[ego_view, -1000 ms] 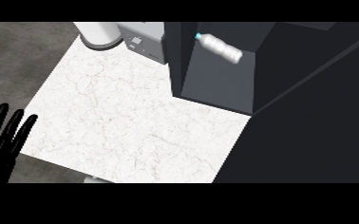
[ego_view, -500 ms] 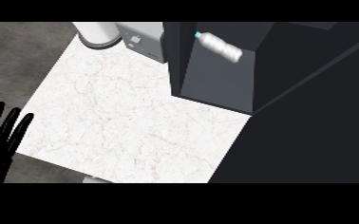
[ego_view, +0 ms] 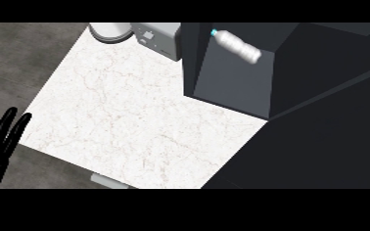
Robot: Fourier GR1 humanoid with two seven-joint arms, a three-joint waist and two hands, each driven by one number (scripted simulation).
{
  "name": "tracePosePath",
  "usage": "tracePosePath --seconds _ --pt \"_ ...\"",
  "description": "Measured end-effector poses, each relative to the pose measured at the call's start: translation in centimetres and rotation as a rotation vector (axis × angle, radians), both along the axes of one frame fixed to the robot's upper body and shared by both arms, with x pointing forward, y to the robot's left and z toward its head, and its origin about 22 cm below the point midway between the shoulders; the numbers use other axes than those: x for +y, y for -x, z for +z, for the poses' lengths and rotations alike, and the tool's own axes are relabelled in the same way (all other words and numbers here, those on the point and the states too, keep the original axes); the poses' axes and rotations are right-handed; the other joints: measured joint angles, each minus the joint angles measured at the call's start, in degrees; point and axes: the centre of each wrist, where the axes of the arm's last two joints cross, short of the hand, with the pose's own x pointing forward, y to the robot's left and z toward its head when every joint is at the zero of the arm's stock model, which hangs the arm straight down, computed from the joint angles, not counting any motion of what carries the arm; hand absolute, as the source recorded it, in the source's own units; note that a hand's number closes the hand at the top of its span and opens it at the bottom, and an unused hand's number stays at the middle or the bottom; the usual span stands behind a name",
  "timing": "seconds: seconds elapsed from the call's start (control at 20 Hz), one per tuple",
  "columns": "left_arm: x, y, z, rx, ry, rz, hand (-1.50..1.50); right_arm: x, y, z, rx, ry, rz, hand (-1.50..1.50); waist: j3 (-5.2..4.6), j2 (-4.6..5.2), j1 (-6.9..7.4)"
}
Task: Pick up the bottled water, place it into the cabinet and close the cabinet
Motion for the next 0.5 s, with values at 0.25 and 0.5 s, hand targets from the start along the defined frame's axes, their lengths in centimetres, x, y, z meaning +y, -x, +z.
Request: tracePosePath --seconds 0.25,0.5 --pt "0.2 -0.2 0.2 -0.006 -0.002 -0.007 -1.50 0.2 -0.6 -0.1 0.014 -0.024 -0.029 1.50 0.08 0.17 -0.18" --pt "0.4 -0.3 0.1 0.002 -0.006 -0.011 -1.50 0.5 -2.1 0.3 -0.020 0.036 -0.066 1.50 0.07 -0.29 -0.18"
